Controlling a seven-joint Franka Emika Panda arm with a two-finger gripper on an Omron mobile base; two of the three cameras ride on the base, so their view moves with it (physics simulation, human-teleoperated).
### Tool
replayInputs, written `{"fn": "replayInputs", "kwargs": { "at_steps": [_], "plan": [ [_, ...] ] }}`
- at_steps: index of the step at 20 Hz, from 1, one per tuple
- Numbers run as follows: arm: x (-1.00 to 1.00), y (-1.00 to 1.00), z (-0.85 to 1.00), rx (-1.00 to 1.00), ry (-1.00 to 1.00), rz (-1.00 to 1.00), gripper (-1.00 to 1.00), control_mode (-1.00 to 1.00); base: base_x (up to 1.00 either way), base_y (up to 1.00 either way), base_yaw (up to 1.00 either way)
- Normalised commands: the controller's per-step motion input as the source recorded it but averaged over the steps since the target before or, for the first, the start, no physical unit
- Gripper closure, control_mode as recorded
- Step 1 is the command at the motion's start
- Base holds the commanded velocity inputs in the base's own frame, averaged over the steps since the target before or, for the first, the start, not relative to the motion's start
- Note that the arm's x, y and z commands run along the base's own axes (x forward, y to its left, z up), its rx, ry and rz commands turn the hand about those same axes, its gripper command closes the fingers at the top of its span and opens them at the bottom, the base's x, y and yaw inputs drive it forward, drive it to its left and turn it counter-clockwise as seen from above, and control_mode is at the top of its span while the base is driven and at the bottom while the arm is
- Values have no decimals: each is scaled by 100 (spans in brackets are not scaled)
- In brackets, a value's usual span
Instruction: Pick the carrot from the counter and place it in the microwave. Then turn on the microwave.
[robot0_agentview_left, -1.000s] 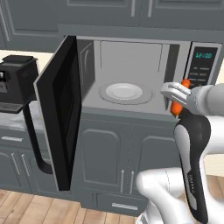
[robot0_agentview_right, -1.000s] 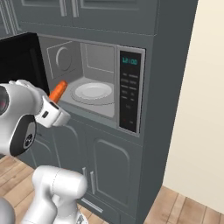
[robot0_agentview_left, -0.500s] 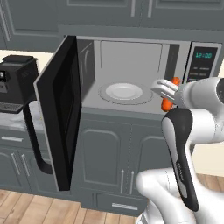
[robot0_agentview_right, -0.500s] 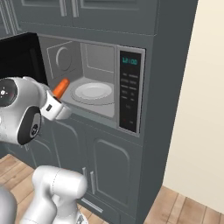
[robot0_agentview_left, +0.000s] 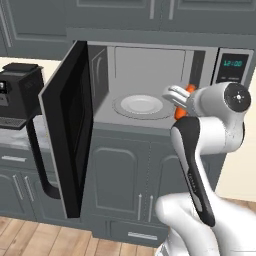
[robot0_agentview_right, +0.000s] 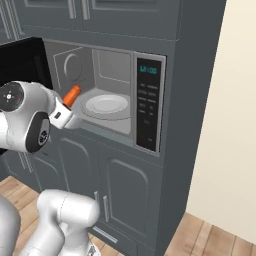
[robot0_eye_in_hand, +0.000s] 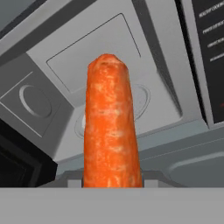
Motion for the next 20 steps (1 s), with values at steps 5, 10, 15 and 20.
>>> {"fn": "replayInputs", "kwargs": {
  "at_steps": [5,10,15,20],
  "plan": [
    [39,5,-7,0,0,-1,100,-100,0,0,0],
    [40,0,-9,0,0,0,100,-100,0,0,0],
    [44,0,-8,0,1,0,100,-100,0,0,0],
    [45,0,-4,0,3,0,100,-100,0,0,0]
  ]
}}
